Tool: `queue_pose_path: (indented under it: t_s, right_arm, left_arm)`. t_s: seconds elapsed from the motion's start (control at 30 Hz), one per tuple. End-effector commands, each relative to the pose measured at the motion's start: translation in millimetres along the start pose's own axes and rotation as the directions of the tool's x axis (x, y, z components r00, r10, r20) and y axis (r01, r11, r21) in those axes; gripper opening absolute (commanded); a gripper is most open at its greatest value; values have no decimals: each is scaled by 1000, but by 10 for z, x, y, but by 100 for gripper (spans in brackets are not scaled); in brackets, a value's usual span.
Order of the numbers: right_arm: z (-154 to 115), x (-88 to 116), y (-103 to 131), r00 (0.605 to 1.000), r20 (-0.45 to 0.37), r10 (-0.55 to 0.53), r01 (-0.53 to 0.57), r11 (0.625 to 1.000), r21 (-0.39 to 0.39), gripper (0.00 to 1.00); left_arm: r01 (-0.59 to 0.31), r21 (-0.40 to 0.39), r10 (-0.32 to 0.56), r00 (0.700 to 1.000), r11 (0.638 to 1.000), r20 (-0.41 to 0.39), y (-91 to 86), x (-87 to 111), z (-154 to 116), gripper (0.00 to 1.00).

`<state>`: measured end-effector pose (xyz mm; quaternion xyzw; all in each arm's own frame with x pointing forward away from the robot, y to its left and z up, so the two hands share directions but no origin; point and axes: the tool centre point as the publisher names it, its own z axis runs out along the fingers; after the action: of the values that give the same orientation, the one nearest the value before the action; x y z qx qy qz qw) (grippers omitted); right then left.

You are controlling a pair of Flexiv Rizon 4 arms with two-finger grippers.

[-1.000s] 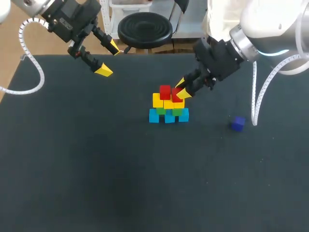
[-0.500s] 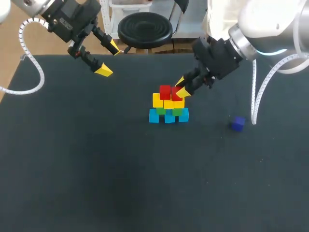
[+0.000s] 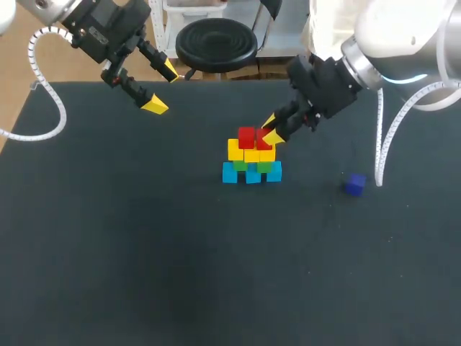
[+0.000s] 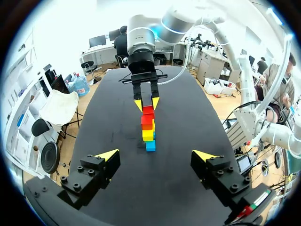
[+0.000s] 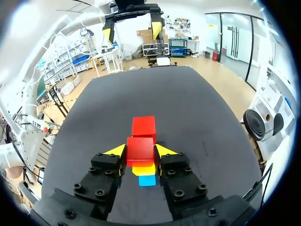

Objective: Place the blue cubes, place green cubes on the blue cubes, place the yellow cubes on the green cubes, then place the red cubes on the yellow cubes, and place purple cube on the red cubes.

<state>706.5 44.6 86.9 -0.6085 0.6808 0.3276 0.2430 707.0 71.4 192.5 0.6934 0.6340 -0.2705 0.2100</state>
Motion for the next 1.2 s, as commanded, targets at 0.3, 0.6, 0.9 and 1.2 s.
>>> queue_pose_path:
  t_s: [0.3,0.6,0.9,1.2]
  right_arm:
    - [26,3,-5,1000,6,7,-7,1000,5,0]
    - [39,11,-15,1000,14,13,-13,1000,4,0]
    - [30,7,-16,1000,22,19,-19,1000,-3,90]
    - [-30,-6,9,999,33,19,-19,1000,14,100]
  left_arm:
    - [-3,-2,3,1000,1000,2,-6,9,4,100]
    - [-3,-2,3,1000,1000,2,-6,9,4,100]
    - [-3,-2,3,1000,1000,2,-6,9,4,100]
    - [-3,-2,3,1000,1000,2,-6,9,4,100]
